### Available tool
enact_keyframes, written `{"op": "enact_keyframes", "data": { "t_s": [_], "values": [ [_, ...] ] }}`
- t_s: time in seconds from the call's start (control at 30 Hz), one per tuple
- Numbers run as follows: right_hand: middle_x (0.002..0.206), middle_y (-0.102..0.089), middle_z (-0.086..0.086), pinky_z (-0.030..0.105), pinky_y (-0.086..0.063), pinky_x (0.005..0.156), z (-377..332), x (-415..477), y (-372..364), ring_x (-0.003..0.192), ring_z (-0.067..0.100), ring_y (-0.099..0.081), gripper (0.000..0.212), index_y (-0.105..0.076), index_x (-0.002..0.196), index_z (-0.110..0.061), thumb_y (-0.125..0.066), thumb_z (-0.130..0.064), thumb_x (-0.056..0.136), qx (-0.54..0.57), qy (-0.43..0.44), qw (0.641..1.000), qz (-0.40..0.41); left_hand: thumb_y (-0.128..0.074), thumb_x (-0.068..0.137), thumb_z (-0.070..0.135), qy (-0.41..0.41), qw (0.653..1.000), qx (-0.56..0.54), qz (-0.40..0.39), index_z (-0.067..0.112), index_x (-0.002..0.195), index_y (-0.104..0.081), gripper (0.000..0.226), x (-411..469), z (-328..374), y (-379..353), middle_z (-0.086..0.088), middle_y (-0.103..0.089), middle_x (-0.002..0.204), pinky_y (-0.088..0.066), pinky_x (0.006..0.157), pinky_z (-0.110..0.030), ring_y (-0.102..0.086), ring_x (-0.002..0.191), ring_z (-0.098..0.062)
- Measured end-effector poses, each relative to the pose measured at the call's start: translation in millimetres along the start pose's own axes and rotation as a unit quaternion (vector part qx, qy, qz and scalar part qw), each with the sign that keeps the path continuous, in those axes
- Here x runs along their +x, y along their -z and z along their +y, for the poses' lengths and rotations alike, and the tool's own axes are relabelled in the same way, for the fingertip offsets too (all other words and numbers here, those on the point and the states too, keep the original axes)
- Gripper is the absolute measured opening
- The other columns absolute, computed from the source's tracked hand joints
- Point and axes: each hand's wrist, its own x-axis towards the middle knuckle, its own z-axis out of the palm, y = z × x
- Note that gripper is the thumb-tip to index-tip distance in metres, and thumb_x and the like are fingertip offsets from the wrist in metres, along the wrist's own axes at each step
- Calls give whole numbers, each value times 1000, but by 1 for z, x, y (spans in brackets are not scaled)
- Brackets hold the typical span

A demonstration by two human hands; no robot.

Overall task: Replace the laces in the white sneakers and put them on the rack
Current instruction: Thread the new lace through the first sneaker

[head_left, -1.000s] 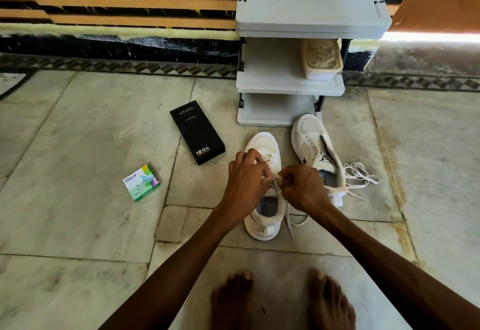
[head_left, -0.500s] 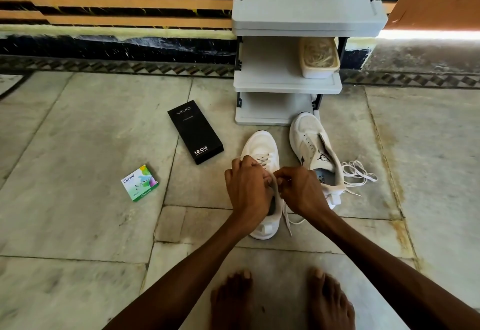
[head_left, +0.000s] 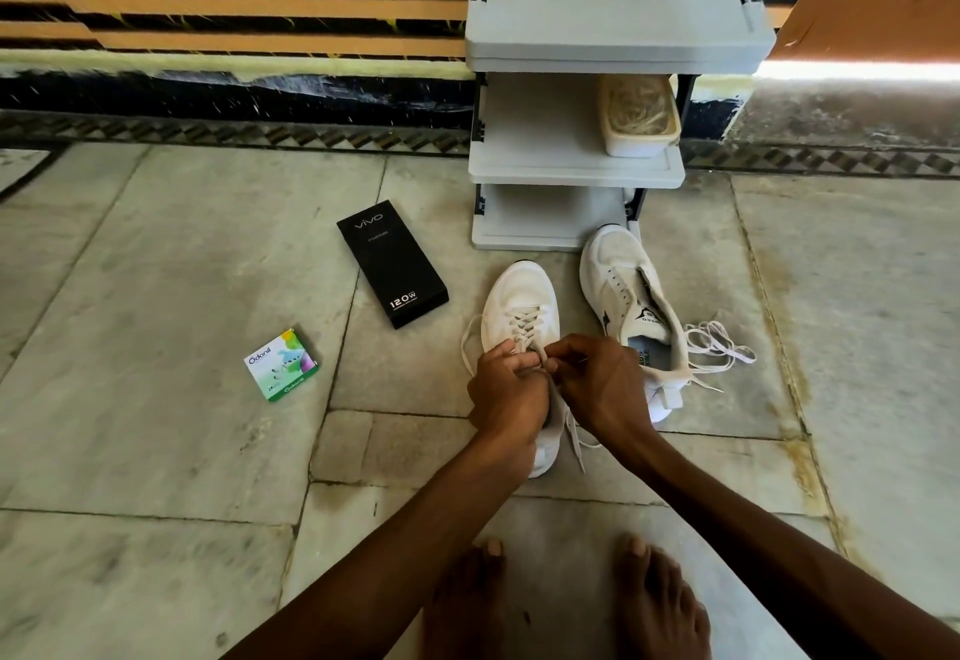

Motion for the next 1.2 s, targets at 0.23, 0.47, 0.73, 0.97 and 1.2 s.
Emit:
{"op": "enact_keyframes", "data": {
  "t_s": [0.23, 0.47, 0.73, 0.97, 1.2],
  "values": [
    [75, -73, -9, 32, -59, 67, 5, 1, 0, 67, 4, -68, 11, -78, 87, -19, -75, -11, 81, 48, -8, 999, 9, -63, 88, 9, 65, 989, -132, -23, 34, 96, -67, 26, -7, 7, 2, -1, -57, 135, -46, 105, -40, -54, 122, -24],
    [73, -72, -9, 32, -59, 66, 10, 5, -3, 64, 2, -66, 9, -78, 85, -17, -78, -12, 78, 53, -5, 998, 12, -66, 88, 14, 62, 991, -120, -6, 21, 126, -62, 40, -2, 6, 0, -4, -63, 125, -47, 104, -41, -59, 114, -25],
    [72, -69, -13, 22, -56, 63, 13, 3, -1, 64, -1, -65, 13, -75, 83, -20, -80, -10, 77, 60, 7, 998, -1, -65, 87, 12, 32, 998, -34, 33, 23, 107, -72, 24, -2, 4, -9, 3, -55, 139, -39, 109, -45, -51, 126, -26],
    [70, -66, -10, 30, -56, 63, 14, 14, 5, 60, 2, -63, 21, -66, 80, -19, -84, -10, 72, 43, 8, 996, -72, -62, 82, -1, 54, 990, -127, 13, 28, 100, -69, 35, -3, 3, -7, 1, -61, 129, -47, 103, -43, -57, 119, -25],
    [78, -68, 15, 23, -57, 57, 13, 25, 16, 63, 18, -66, 16, -66, 87, 0, -77, 3, 77, 142, -21, 976, -164, -70, 79, 22, -11, 998, 25, 55, 30, 77, -71, 8, -2, 7, 0, 13, -69, 107, -42, 103, -43, -61, 108, -17]
  ]
}}
